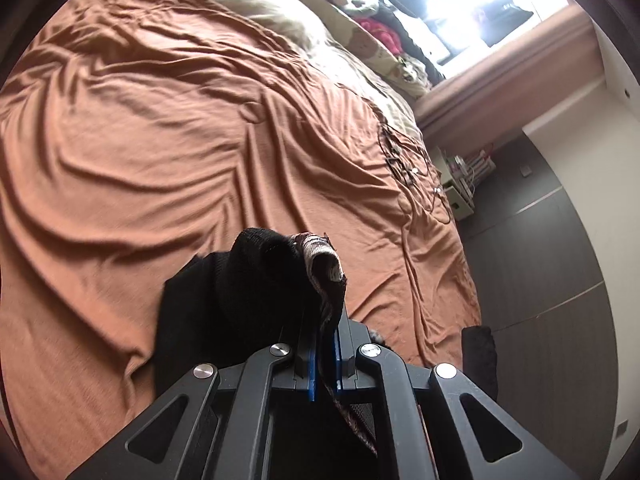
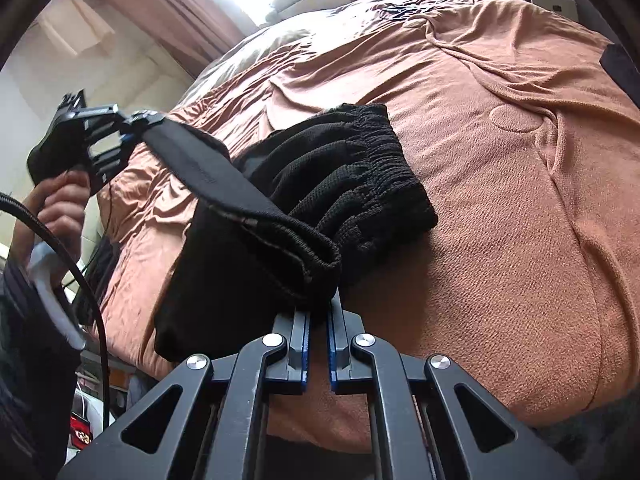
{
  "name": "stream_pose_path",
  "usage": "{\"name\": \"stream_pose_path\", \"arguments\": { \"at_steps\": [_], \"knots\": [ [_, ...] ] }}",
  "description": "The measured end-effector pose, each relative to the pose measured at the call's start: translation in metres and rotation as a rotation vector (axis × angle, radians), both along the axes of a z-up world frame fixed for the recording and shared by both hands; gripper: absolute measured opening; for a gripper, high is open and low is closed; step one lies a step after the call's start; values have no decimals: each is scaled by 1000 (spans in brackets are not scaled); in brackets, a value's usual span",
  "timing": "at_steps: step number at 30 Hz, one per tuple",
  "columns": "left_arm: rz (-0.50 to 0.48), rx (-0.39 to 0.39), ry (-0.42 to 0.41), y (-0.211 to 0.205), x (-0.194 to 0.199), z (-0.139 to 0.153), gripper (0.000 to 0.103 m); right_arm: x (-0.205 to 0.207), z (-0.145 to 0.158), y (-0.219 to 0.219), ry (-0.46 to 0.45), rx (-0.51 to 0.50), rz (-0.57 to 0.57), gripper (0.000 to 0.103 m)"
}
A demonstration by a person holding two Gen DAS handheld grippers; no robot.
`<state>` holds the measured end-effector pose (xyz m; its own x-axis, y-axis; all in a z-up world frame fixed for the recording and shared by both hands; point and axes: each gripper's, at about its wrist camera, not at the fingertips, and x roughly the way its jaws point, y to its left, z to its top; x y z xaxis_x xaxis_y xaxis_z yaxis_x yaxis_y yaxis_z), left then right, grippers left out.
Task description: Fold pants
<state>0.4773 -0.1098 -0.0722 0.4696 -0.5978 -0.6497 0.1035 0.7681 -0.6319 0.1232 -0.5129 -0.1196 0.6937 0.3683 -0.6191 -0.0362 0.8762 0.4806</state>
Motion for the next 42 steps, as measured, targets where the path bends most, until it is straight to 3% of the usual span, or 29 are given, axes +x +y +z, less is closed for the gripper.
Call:
{"name": "stream_pose_path", "arguments": {
  "at_steps": [13, 16, 17, 18, 20, 25, 32, 40, 41, 42],
  "knots": [
    [-103, 44, 4, -73, 35, -1, 6, -7, -12, -20, 17, 97, -10, 3],
    [-128, 48, 20, -84, 40, -6, 21, -4, -16, -24, 38, 125, -9, 4],
    [-129, 45, 23, -85, 39, -9, 32, -4, -16, -24, 40, 134, -8, 4],
    [-124, 48, 24, -84, 37, -11, 42, -3, -16, -26, 42, 146, -7, 6],
    [-109, 54, 31, -80, 35, -16, 50, -1, -18, -28, 55, 151, -16, 13],
    [-92, 59, 62, -62, 24, -30, 50, 7, -22, -32, 87, 178, -33, 41],
    [-80, 75, 84, -35, -3, -42, 50, 22, -22, -37, 84, 188, -44, 41],
    [-47, 107, 107, 3, -37, -53, 50, 31, -14, -32, 58, 119, 2, 41],
    [-43, 109, 110, 8, -42, -55, 50, 31, -12, -31, 56, 107, 13, 39],
    [-39, 113, 112, 13, -47, -56, 50, 30, -10, -28, 47, 88, 24, 23]
  ]
}}
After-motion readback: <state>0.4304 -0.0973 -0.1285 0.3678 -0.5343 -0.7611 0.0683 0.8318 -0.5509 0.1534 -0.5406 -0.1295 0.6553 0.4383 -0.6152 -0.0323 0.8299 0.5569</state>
